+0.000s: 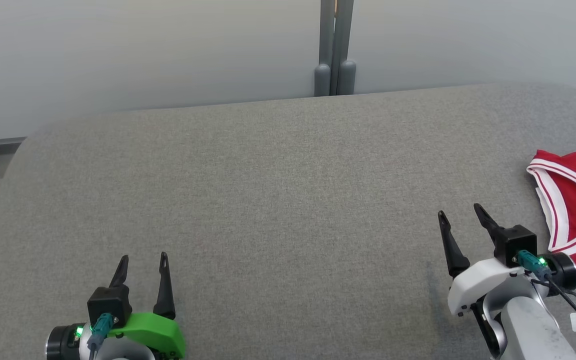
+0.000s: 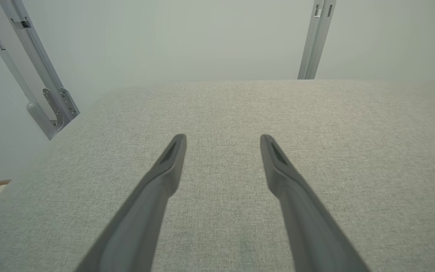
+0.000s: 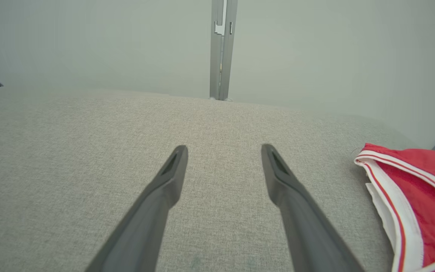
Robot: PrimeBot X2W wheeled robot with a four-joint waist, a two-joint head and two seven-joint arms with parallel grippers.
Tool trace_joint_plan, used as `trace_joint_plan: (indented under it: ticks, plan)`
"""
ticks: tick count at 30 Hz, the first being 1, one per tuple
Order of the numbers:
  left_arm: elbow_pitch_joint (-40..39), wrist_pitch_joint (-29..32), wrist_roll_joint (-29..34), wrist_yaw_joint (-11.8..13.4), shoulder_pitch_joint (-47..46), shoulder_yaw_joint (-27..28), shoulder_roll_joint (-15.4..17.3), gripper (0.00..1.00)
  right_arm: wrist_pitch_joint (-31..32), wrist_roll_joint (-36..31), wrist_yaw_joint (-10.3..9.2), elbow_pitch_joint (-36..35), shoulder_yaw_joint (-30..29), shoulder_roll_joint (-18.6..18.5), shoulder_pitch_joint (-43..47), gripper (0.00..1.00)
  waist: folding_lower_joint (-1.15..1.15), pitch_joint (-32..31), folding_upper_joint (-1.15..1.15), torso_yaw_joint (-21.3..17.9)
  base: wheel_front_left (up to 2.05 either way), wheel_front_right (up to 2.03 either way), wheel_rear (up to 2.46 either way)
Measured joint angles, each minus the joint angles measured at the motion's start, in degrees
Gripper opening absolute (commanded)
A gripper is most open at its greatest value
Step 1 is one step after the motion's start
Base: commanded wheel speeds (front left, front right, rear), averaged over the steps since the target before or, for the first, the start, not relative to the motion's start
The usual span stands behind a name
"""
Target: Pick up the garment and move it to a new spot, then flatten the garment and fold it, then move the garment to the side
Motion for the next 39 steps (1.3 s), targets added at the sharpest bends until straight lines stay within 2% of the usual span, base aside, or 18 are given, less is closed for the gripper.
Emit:
trace_joint_plan:
  ticks: [15,22,39]
  plan:
    - [1.94,0.00,0.07,-0.69,0.29,0.87,-0.01,1.00,0.00,-4.25,0.00,-2.12,-2.11,2.40,2.67,1.00,0.00,-2.20,0.00,-1.22,0.00,0.00,0.00]
    - [1.90,0.00,0.42,-1.34,0.30,1.07,0.00,1.00,0.00,-4.32,0.00,-2.07,-2.19,2.68,2.66,1.00,0.00,-2.30,0.00,-1.96,0.00,0.00,0.00]
    - [1.75,0.00,-0.63,-1.02,1.43,-0.49,0.00,1.00,0.00,-2.49,0.00,-1.97,-1.43,3.05,2.75,1.00,0.00,-2.30,0.00,-2.31,0.00,0.00,0.00]
